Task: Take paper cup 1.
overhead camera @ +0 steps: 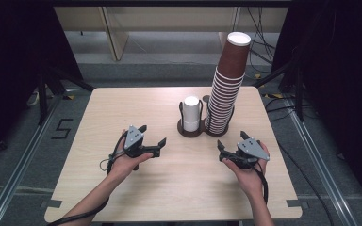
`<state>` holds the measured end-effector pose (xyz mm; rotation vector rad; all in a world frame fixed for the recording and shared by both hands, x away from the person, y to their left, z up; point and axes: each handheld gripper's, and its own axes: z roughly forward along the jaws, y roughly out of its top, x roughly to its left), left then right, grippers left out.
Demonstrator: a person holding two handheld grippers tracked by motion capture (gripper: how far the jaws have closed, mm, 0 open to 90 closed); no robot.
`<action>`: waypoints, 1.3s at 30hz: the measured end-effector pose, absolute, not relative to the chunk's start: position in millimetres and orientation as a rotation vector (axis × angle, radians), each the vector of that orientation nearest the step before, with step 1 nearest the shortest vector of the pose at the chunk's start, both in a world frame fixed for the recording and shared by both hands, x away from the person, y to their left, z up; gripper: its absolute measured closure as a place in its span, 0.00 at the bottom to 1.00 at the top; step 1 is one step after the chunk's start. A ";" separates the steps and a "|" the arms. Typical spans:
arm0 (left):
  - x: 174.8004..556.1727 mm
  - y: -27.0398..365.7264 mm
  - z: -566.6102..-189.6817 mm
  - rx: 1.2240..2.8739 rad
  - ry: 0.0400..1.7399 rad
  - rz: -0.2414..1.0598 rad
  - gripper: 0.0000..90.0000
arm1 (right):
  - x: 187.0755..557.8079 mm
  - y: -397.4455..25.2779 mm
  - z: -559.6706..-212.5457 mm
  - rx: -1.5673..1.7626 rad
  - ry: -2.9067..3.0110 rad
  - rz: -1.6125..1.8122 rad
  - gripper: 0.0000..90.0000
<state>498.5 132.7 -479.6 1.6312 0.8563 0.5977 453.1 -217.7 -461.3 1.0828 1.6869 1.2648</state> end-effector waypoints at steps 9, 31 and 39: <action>521.1 107.4 -477.8 1.716 0.798 0.548 0.10 | 483.5 -189.4 -436.2 1.046 1.733 1.303 0.16; 572.7 63.2 -490.7 1.819 0.804 0.503 0.16 | 539.0 -136.0 -407.3 1.034 1.840 1.284 0.26; 573.9 55.5 -494.5 1.802 0.817 0.505 0.16 | 546.9 -128.2 -404.7 1.029 1.834 1.279 0.30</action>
